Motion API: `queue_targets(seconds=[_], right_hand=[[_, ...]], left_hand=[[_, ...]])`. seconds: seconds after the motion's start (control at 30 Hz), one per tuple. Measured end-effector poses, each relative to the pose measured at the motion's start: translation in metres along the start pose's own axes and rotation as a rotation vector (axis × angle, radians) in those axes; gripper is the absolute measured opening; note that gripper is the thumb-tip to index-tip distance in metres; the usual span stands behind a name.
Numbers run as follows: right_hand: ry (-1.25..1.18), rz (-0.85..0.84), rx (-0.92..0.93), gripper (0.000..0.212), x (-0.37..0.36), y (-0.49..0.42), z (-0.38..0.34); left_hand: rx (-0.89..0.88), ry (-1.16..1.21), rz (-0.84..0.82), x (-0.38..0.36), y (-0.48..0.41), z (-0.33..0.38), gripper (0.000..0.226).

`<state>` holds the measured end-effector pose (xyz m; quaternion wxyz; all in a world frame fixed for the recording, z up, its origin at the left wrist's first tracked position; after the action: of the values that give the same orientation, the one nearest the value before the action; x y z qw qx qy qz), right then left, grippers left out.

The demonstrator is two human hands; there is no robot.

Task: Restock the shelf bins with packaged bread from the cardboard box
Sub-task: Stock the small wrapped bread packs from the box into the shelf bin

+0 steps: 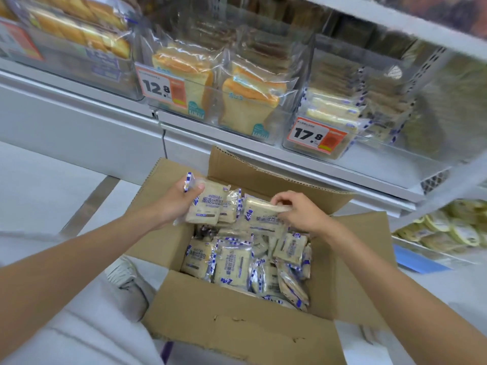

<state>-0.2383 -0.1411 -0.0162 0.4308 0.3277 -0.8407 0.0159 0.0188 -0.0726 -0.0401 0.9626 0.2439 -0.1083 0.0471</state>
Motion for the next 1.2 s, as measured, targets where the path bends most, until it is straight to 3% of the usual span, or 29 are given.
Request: queue_targets(seconds=[0.1,0.23,0.27,0.37,0.43,0.6,0.73,0.9,1.03,1.1,1.2], right_hand=[[-0.195,0.067,0.058,0.029,0.028,0.016,-0.020],[-0.223,0.146,0.064,0.022,0.048,0.029,-0.027],[-0.200,0.169,0.072,0.028,0.055,0.033,-0.028],[0.058,0.153,0.100,0.072,0.081,0.051,-0.034],[0.207,0.177,0.121,0.084,0.107,0.065,-0.042],[0.431,0.459,0.208,0.059,0.212,0.098,-0.059],[0.664,0.680,0.194,0.054,0.298,0.109,-0.041],[0.804,0.505,-0.025,0.057,0.326,0.053,0.026],[0.743,0.262,-0.217,0.092,0.301,0.001,0.097],[0.831,0.242,-0.196,0.104,0.290,-0.018,0.108],[0.969,0.350,-0.069,0.099,0.291,-0.033,0.097]], left_hand=[[-0.047,-0.026,-0.078,-0.039,0.013,0.026,0.031],[-0.146,-0.106,-0.116,-0.087,0.036,0.078,0.052],[-0.154,-0.123,-0.095,-0.095,0.039,0.088,0.049],[-0.244,-0.159,-0.051,-0.116,0.045,0.131,0.047],[-0.310,-0.211,-0.058,-0.131,0.044,0.164,0.041],[-0.557,-0.372,-0.148,-0.165,0.040,0.258,0.094],[-0.748,-0.556,-0.061,-0.172,0.014,0.316,0.077],[-0.769,-1.051,0.086,-0.192,-0.048,0.325,0.066],[-0.703,-1.177,0.105,-0.200,-0.075,0.304,0.070],[-0.749,-1.193,0.145,-0.201,-0.076,0.300,0.078],[-0.819,-1.193,0.202,-0.200,-0.075,0.304,0.087]])
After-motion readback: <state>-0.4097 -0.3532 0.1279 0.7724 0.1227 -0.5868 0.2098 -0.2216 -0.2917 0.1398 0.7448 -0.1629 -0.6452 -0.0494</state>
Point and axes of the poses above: each hand's wrist, its own y-axis away from the middle knuckle, its own x-axis out of the back of the hand, z = x × y, the point moved 8 cm from there along -y, towards the middle knuckle, and after that the axes turned 7 degrees about x, right-handed, at the moved point
